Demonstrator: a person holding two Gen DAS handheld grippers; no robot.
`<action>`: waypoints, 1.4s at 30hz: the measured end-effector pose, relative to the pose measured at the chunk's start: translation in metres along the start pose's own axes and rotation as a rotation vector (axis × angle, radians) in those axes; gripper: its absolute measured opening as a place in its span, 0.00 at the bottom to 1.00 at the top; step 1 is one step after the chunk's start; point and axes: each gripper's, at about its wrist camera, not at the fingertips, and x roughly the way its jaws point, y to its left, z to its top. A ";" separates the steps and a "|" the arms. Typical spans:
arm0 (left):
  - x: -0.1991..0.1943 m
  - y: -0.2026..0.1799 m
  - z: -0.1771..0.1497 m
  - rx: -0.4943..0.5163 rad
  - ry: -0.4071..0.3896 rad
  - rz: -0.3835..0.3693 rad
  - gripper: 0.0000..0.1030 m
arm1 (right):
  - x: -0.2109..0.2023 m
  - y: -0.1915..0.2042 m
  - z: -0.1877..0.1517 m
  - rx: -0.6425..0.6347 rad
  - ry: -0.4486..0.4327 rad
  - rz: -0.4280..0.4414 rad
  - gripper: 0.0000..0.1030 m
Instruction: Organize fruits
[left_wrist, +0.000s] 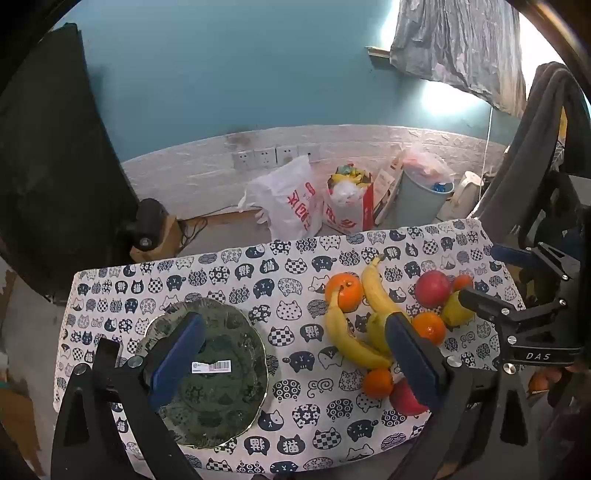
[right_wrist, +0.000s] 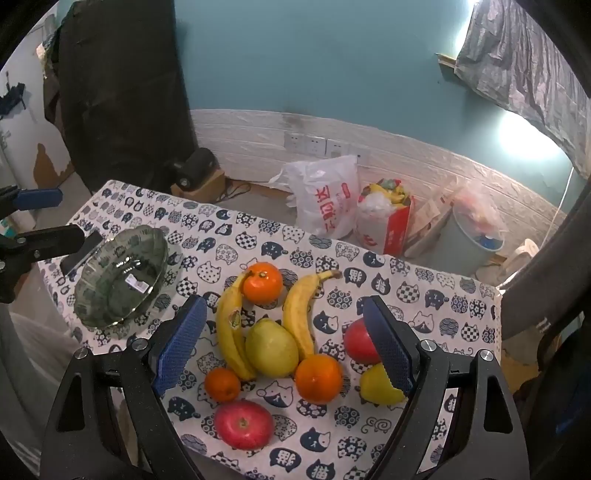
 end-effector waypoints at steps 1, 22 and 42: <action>0.001 -0.001 0.000 0.001 0.002 -0.001 0.96 | 0.000 0.000 0.000 0.000 -0.001 -0.001 0.83; 0.004 -0.006 -0.001 0.013 0.018 -0.004 0.96 | 0.000 0.002 -0.002 0.006 0.013 0.003 0.83; 0.014 -0.012 -0.005 0.034 0.055 -0.011 0.96 | 0.002 -0.002 -0.002 0.014 0.027 -0.002 0.83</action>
